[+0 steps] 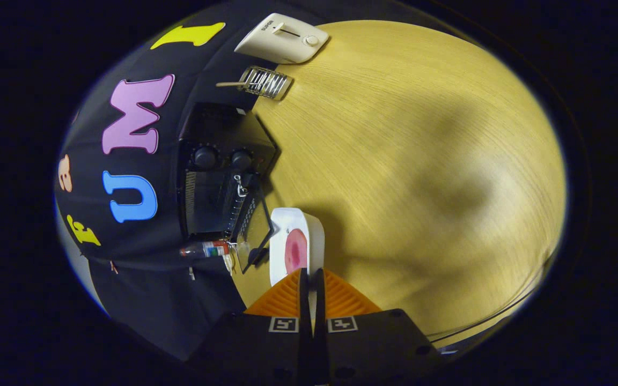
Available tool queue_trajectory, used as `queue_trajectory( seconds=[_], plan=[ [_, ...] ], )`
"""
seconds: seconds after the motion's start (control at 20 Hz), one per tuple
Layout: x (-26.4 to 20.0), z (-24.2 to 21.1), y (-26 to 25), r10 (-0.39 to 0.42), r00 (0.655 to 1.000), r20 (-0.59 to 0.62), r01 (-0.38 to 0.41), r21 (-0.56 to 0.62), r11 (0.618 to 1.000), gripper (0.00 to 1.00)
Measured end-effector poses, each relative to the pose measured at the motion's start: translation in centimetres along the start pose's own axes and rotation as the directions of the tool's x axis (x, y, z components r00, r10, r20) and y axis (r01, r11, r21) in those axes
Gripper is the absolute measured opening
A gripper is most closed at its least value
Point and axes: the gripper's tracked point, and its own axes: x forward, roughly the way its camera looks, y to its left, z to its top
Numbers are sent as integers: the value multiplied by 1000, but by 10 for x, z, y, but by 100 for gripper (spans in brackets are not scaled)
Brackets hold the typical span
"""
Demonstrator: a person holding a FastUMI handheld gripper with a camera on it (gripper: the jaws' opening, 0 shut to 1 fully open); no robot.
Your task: Open the toaster oven, put the food inside, and close the toaster oven door.
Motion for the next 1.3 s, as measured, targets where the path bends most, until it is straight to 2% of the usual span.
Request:
queue_trajectory(
  seconds=[0.1,0.2,0.35,0.55,0.75,1.0,1.2,1.25,1.3],
  plan=[
    [-1,-8,16,27,999,44,-28,22,999,5],
    [6,-9,5,-5,997,82,2,34,999,5],
    [15,-13,-10,19,995,101,-32,132,991,5],
    [7,-7,-56,-70,988,135,49,149,988,5],
    [-11,0,-48,-30,992,122,15,121,993,5],
    [-46,18,-26,73,982,174,-99,144,985,5],
    [-34,16,-62,-43,987,154,24,119,993,5],
    [-30,17,-72,-90,982,166,75,96,993,5],
    [-26,21,-88,-172,967,189,161,71,984,5]
  ],
)
